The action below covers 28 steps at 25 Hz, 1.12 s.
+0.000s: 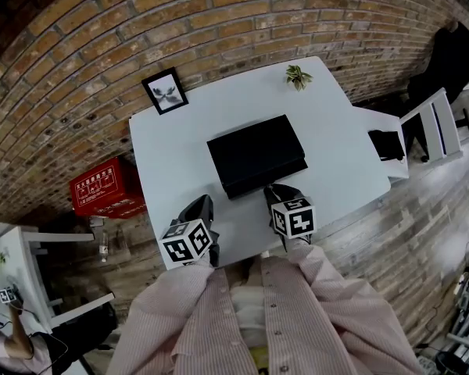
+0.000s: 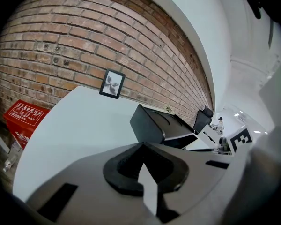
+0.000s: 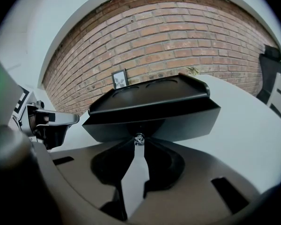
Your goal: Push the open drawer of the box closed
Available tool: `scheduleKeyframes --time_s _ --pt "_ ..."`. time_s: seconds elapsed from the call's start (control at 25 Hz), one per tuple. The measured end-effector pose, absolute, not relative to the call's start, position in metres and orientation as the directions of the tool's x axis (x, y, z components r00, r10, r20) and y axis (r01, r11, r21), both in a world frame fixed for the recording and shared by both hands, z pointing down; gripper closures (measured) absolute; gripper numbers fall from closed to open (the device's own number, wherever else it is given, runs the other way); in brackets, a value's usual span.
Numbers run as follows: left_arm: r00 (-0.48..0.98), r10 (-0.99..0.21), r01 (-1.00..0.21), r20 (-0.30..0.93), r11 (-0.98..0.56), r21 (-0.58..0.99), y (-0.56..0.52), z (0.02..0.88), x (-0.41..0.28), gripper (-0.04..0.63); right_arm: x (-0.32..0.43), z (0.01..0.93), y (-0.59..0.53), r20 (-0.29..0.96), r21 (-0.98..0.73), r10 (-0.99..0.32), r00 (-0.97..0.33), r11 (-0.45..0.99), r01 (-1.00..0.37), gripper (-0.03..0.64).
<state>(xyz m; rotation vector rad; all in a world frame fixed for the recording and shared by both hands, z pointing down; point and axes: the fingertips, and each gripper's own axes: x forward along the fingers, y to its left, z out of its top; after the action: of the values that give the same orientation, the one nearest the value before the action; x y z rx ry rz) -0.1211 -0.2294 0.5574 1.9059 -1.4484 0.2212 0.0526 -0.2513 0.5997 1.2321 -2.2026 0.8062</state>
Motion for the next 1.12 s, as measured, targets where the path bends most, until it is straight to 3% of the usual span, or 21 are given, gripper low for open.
scheduleKeyframes --time_s 1.12 --pt "0.331 -0.77 -0.901 0.545 -0.086 0.425 -0.236 0.559 -0.128 0.6 0.044 0.598 -0.273 0.642 -0.267 -0.598 -0.479 0.411 -0.871 0.548"
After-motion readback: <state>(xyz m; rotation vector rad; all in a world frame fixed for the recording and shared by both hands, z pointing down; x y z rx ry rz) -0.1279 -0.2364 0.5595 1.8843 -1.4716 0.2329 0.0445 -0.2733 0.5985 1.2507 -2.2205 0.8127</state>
